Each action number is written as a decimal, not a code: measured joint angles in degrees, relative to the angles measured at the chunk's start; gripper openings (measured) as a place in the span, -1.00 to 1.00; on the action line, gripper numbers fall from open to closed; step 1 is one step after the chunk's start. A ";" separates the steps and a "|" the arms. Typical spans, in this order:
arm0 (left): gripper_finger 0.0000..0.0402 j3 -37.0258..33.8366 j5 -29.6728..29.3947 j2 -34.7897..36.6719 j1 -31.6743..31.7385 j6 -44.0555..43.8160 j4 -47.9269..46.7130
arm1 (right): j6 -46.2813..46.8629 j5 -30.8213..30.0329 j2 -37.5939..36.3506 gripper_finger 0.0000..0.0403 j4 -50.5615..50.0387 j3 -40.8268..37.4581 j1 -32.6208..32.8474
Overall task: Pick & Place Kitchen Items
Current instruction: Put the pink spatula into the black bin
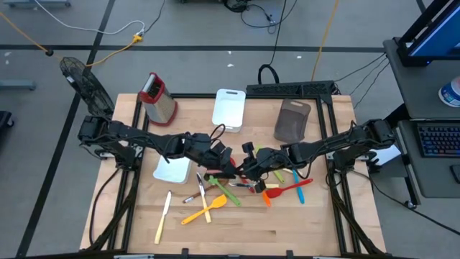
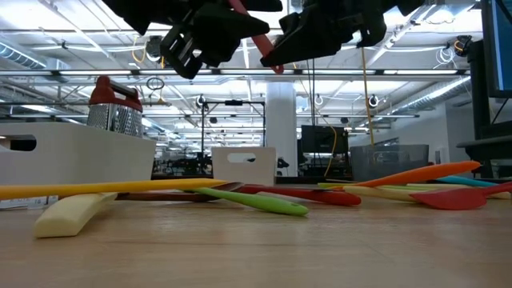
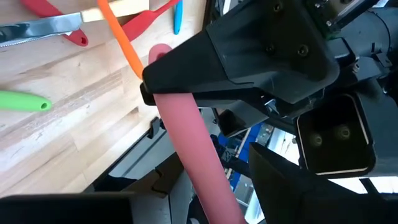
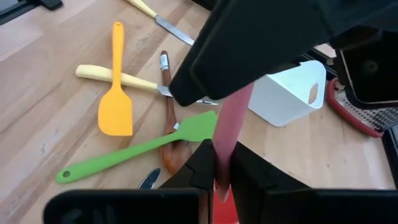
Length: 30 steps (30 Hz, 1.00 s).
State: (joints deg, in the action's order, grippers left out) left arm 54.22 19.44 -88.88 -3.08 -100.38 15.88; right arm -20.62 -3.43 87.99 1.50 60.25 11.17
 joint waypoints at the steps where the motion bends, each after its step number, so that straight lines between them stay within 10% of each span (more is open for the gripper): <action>1: -0.22 0.00 -0.08 0.00 -0.21 0.04 -0.08 | -0.01 -0.23 0.00 -0.89 0.06 0.00 0.03; 30: -0.22 0.11 6.01 0.09 3.67 8.25 -6.99 | -2.74 -4.03 -0.31 -0.89 0.00 -0.02 -0.93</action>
State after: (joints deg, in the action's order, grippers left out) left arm 54.33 25.45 -88.79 0.59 -92.13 8.88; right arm -23.36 -7.46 87.68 1.50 60.23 10.24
